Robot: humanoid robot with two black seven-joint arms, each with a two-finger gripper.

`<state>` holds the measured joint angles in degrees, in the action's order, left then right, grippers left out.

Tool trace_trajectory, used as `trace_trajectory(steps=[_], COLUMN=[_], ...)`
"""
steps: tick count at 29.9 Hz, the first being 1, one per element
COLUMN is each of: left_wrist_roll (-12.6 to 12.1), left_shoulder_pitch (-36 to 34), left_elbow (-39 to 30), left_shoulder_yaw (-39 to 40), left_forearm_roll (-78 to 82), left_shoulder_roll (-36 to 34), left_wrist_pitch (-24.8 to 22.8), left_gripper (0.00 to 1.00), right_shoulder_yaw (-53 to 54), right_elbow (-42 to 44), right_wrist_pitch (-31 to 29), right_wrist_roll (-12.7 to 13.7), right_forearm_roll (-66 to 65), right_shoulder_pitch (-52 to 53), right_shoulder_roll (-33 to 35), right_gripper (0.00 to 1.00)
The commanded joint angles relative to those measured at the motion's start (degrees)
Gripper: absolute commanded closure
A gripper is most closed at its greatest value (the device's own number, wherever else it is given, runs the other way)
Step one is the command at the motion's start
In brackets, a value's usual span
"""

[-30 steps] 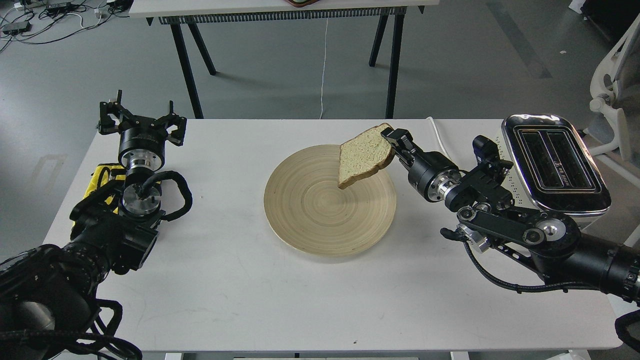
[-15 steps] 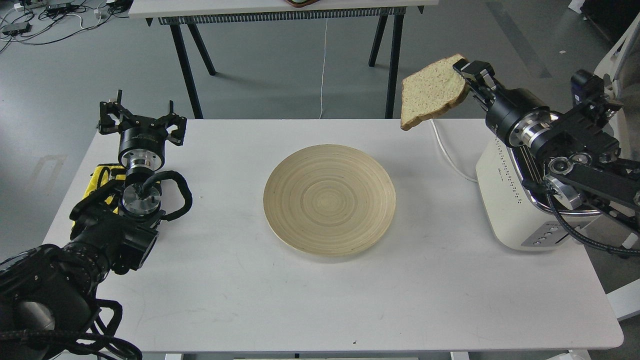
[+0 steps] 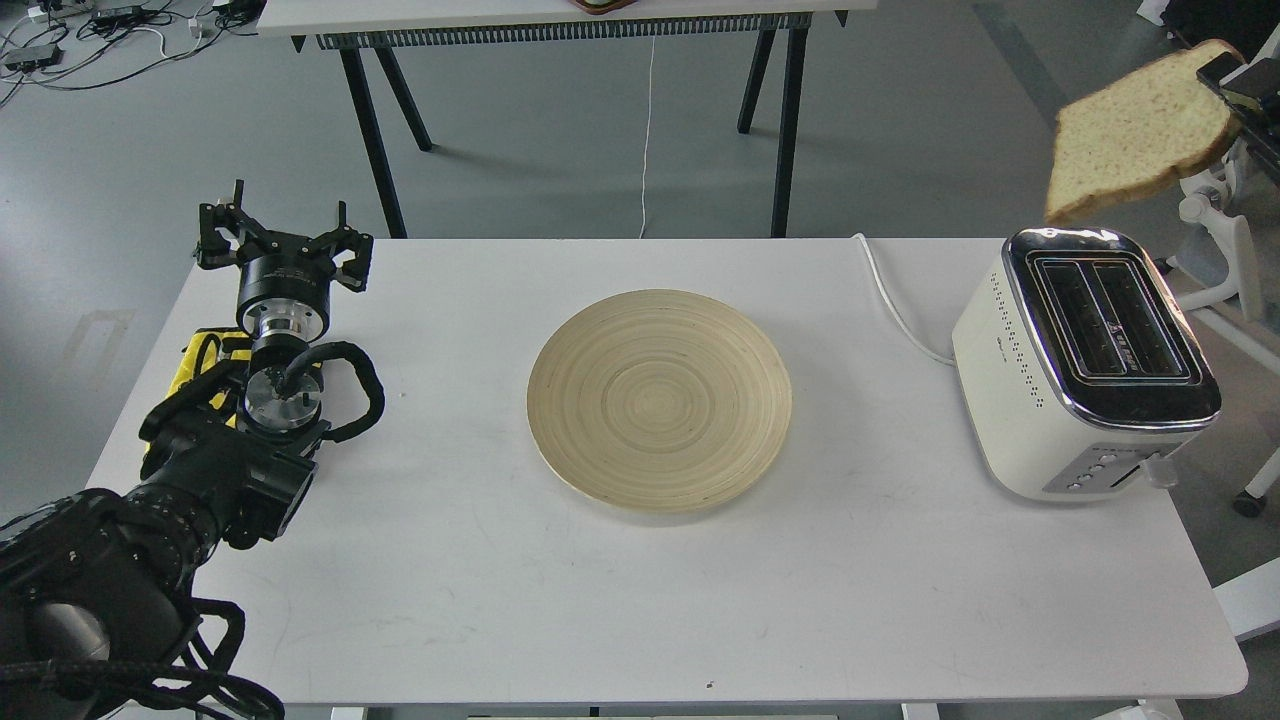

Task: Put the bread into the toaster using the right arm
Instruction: 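Carry the bread above the toaster slot with the right gripper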

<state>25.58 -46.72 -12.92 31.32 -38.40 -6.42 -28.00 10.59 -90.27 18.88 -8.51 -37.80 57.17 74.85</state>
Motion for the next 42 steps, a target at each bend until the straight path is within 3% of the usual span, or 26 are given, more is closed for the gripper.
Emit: trace_trajectory(steps=[1, 6, 27, 42], left_wrist_roll=[0.0, 0.0, 0.0, 0.0], left_shoulder_pitch=[0.0, 0.1, 0.0, 0.0], left_elbow=[0.0, 0.0, 0.0, 0.0], left_shoulder_yaw=[0.1, 0.1, 0.1, 0.1], left_forearm_roll=[0.0, 0.0, 0.0, 0.0], left_shoulder_roll=[0.0, 0.0, 0.0, 0.0], left_wrist_pitch=[0.0, 0.0, 0.0, 0.0], left_gripper=[0.00, 0.00, 0.00, 0.00], right_shoulder_yaw=[-1.5, -3.2, -6.8, -6.8], right_elbow=[-0.3, 0.2, 3.3, 5.8], right_wrist_pitch=[-1.9, -5.8, -8.2, -8.2], right_wrist_roll=[-0.1, -0.2, -0.1, 0.2], right_forearm_roll=[-0.3, -5.3, -11.3, -11.3], right_shoulder_pitch=[-0.1, -0.1, -1.3, -2.1], right_shoulder_roll=[3.8, 5.4, 4.3, -1.4], right_gripper=[0.81, 0.81, 0.80, 0.80])
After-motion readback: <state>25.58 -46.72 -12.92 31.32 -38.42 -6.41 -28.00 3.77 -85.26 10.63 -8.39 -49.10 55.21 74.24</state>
